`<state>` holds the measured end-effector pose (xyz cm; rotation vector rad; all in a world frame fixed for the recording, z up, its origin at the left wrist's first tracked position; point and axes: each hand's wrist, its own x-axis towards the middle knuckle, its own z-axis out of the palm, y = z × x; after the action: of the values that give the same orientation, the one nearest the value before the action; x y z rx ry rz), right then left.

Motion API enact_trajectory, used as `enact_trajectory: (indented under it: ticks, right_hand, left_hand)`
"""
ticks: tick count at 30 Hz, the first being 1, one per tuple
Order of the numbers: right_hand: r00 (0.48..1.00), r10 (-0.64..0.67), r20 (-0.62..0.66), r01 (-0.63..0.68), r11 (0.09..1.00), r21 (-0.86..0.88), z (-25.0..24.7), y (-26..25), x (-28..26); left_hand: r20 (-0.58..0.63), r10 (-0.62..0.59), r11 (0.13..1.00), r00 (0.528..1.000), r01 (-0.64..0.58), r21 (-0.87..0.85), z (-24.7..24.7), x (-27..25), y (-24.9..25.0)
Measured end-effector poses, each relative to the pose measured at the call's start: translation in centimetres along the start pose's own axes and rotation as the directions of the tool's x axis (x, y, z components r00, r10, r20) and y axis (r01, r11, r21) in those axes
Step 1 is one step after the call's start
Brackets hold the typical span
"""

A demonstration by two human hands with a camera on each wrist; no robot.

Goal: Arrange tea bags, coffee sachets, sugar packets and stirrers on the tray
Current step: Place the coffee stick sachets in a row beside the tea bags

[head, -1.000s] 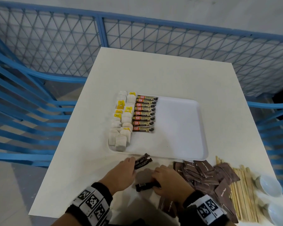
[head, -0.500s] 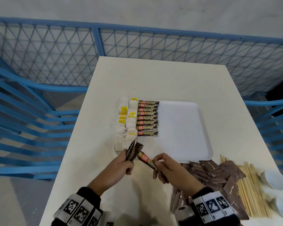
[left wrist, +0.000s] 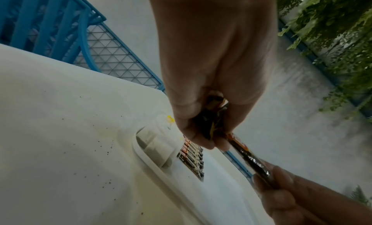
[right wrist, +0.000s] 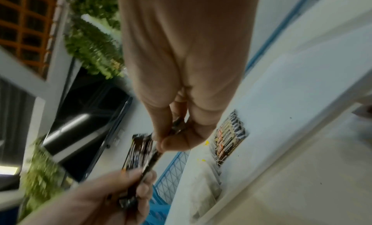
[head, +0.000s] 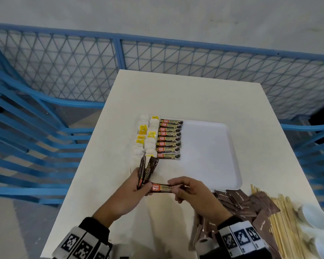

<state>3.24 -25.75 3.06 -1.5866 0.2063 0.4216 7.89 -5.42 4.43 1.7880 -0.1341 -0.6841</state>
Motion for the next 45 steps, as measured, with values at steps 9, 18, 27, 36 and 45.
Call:
enact_trajectory:
  ticks: [9,18,27,36,45]
  right_hand:
    - [0.993,0.110,-0.049,-0.098,0.975,0.199,-3.1,0.1,-0.1]
    - [0.958,0.149,-0.246,-0.146,0.989,0.031,-5.3,1.0,3.1]
    - [0.902,0.210,-0.378,-0.262,0.961,-0.091,-4.8,2.9,9.8]
    - [0.867,0.169,-0.468,-0.288,0.938,-0.194,-3.6,3.3,11.7]
    - [0.849,0.127,-0.513,-0.287,0.926,-0.247,-3.1,3.3,11.6]
  left_hand:
    - [-0.105,0.019,1.000,0.994,-0.019,0.009,2.3,-0.6,-0.1]
    - [-0.368,-0.064,0.987,0.928,0.005,-0.159,2.3,-1.3,-1.3]
    - [-0.339,-0.165,0.983,0.926,0.125,-0.137,0.4,-1.7,-2.7]
    - [-0.326,-0.170,0.985,0.930,0.151,-0.083,-0.4,-0.8,-2.7]
    - [-0.309,-0.171,0.985,0.935,0.151,-0.090,-0.2,-0.8,-2.5]
